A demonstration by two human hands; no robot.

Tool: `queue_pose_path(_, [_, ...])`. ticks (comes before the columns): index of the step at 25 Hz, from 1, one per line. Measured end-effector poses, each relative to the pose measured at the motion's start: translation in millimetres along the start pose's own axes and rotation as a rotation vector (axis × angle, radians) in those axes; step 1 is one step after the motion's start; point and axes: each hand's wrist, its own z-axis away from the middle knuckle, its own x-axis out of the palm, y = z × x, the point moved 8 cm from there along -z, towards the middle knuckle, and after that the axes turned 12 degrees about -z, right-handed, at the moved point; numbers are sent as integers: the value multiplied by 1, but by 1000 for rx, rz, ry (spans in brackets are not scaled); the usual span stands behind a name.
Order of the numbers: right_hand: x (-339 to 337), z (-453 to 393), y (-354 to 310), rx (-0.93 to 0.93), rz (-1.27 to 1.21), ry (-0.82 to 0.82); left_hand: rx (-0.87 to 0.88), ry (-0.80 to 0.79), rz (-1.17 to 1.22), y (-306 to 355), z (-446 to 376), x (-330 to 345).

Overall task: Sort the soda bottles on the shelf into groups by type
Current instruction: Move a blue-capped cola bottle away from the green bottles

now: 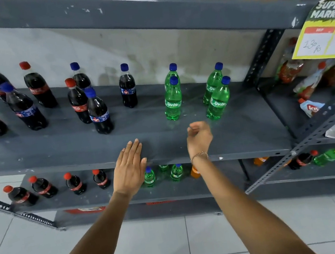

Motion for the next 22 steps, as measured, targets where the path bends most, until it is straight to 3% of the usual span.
queue_pose_path(5, [111,52,-33,-24,-1,-444,-207,38,-20,-103,23,-14])
queue_pose_path(11, [194,85,-46,80,38,-700,-177,-17,-54,-163,32,-19])
queue_pose_path(16, [234,102,-47,87,91,-784,-134,-50,-81,-169,32,-14])
queue_pose_path(22, [245,104,-41,143,34,-682,-130,-52,-60,-172,33,-11])
